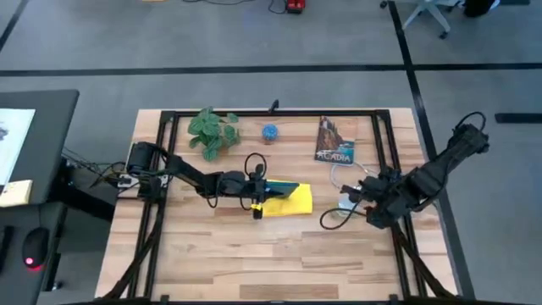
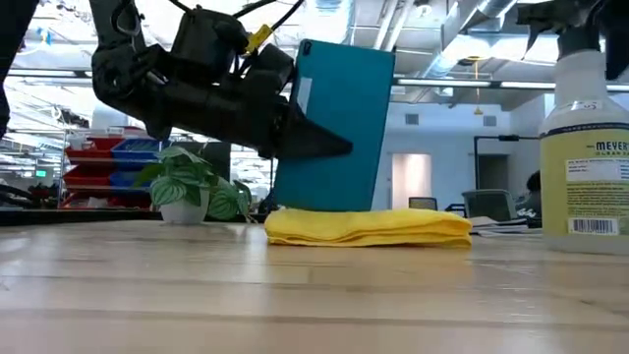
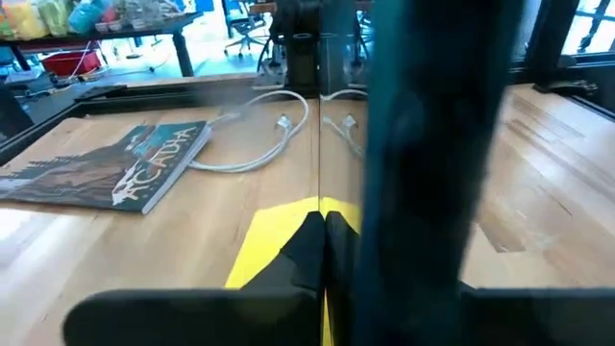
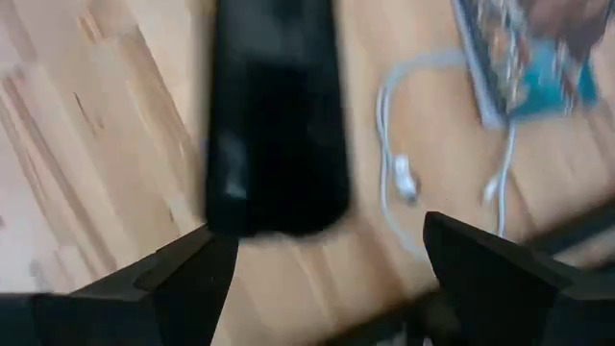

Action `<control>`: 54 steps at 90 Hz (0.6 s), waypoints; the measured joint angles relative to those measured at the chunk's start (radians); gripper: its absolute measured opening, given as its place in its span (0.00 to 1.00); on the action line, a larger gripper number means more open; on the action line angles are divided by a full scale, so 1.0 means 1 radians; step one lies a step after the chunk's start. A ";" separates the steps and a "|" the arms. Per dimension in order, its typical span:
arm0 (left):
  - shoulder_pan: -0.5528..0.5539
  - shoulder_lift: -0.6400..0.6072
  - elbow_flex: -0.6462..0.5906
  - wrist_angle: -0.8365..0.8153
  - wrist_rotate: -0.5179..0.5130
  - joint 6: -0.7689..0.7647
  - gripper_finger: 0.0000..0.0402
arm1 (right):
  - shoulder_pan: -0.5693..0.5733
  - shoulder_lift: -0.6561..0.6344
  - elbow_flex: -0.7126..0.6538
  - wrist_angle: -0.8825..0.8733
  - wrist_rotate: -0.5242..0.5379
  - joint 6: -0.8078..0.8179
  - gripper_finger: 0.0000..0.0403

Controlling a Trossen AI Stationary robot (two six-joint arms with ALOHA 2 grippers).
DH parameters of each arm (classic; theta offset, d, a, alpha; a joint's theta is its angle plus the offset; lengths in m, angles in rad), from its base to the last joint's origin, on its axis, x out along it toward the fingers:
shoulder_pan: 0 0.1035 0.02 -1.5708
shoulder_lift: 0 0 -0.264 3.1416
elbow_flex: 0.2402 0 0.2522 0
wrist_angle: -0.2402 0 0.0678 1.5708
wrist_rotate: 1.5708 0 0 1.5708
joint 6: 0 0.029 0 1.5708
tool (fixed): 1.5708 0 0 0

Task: Apply microfiber cloth
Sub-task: Wipe the back of the blue tablet using the yellow microfiber cloth

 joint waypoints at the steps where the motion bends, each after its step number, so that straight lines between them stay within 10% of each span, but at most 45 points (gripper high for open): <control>1: 0.000 0.000 0.000 0.000 0.000 -0.003 0.02 | -0.004 0.000 0.004 -0.005 -0.010 0.007 0.79; 22: 0.000 0.000 0.000 0.004 0.000 -0.020 0.03 | -0.036 0.018 0.176 -0.073 -0.022 0.049 0.79; 54: 0.051 0.000 0.001 -0.065 0.089 -0.001 0.02 | -0.033 0.177 0.558 -0.055 0.289 -0.187 0.79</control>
